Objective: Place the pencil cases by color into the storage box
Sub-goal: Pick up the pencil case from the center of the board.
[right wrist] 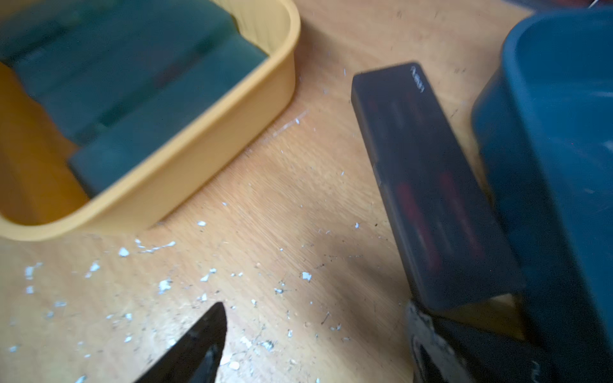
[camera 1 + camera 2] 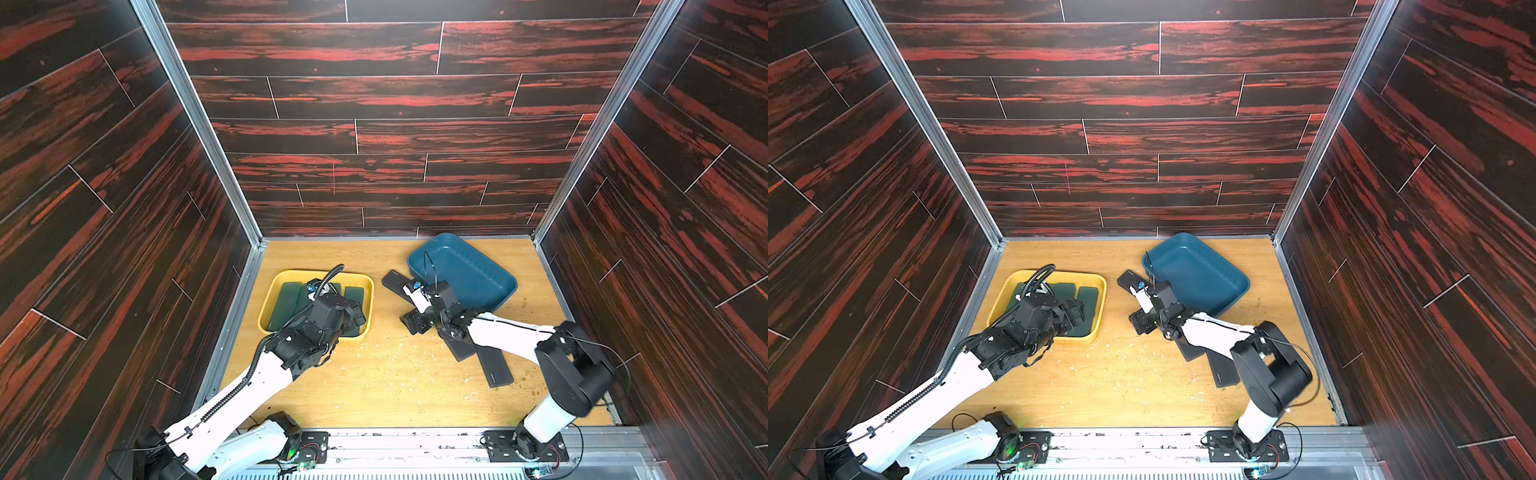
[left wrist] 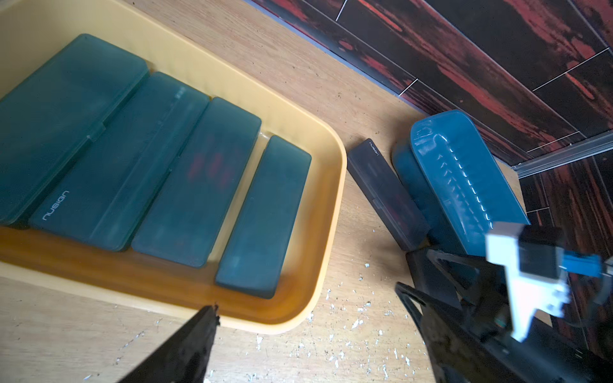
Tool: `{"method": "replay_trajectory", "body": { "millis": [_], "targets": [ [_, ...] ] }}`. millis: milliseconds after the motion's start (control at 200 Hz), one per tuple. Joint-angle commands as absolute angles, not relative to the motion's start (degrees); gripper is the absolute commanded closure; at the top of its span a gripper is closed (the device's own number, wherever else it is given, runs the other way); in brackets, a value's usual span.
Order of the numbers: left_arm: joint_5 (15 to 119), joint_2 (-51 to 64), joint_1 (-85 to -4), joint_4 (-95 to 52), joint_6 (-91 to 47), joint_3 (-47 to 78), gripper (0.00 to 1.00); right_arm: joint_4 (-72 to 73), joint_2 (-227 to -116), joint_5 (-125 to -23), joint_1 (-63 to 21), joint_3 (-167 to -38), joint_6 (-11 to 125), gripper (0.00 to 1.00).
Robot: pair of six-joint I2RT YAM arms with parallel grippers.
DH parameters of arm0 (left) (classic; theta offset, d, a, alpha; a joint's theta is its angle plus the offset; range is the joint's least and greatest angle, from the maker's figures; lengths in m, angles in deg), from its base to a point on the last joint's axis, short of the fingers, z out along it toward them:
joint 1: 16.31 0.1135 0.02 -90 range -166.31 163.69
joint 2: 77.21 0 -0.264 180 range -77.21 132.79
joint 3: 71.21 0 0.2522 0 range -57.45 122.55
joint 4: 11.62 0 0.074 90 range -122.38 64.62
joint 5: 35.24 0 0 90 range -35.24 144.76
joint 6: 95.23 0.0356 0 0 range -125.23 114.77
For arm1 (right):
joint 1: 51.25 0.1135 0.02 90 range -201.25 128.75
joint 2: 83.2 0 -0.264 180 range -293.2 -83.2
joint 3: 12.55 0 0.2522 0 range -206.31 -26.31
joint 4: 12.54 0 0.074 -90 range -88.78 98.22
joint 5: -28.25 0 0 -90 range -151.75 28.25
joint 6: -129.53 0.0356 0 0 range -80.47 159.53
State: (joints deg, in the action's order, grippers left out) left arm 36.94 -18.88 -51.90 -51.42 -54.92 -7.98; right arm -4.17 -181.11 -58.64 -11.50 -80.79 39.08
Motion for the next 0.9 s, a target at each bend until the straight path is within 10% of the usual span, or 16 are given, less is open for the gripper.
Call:
{"method": "replay_trajectory", "body": {
  "millis": [0, 897],
  "targets": [
    [37.76, -19.32, -51.38, -51.58, -54.89, -9.28, 0.03, -5.02, -184.86, -56.64, -11.32, -84.04, 36.98, 0.15],
    [40.34, -16.3, -50.07, -49.23, -53.31, -8.23, 0.03, 0.31, -198.64, -56.92, -17.46, -97.9, 27.25, 0.14]
  ]
}}
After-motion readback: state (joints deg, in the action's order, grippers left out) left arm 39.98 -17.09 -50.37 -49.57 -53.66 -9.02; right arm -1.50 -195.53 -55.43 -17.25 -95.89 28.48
